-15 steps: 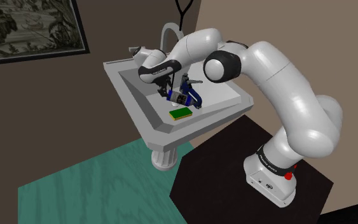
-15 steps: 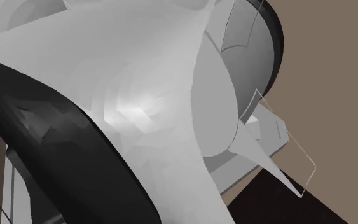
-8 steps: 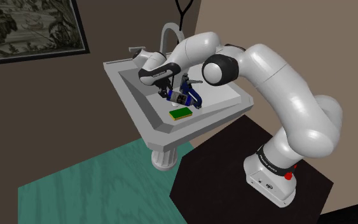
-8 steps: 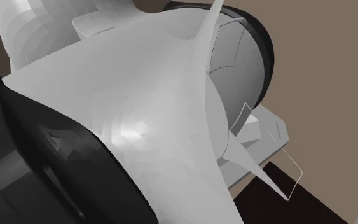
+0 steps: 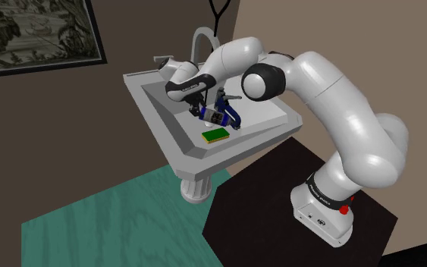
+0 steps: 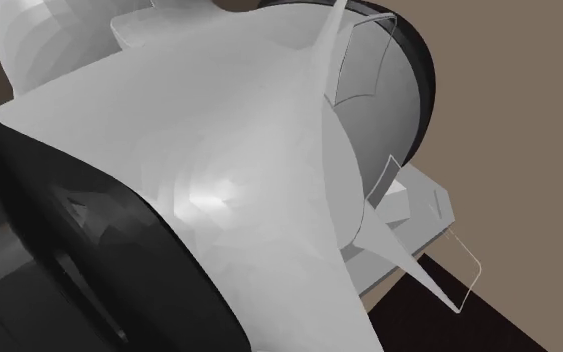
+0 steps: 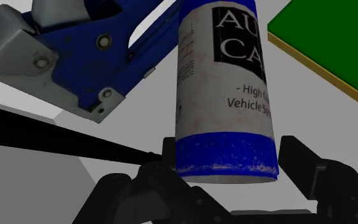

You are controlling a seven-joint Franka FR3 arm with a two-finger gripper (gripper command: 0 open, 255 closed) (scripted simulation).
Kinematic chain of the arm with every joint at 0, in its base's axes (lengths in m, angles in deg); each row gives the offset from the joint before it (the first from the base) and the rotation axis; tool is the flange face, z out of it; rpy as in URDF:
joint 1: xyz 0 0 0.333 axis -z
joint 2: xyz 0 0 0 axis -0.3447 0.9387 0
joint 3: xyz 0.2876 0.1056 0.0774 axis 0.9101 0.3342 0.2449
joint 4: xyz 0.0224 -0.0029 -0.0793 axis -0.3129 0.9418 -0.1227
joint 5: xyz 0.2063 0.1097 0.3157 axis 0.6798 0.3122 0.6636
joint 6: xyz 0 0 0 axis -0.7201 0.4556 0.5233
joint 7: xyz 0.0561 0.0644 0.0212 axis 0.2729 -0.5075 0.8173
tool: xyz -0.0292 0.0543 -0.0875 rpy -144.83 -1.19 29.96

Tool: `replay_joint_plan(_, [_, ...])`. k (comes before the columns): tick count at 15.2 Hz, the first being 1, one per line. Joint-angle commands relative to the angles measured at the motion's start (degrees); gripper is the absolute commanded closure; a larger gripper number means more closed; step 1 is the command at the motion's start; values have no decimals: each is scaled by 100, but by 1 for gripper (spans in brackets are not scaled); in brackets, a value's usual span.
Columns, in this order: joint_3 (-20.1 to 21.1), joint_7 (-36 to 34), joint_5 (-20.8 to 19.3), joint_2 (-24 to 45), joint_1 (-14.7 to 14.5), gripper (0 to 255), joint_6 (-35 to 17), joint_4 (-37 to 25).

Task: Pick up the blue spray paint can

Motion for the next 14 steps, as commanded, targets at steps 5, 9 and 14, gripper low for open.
replay_joint_plan(5, [13,44,3,-385,14,255,107,286])
replay_joint_plan(9, [24,88,10,-641,18,255,201,439])
replay_joint_plan(14, [37,155,21,-929,19,255,345,569])
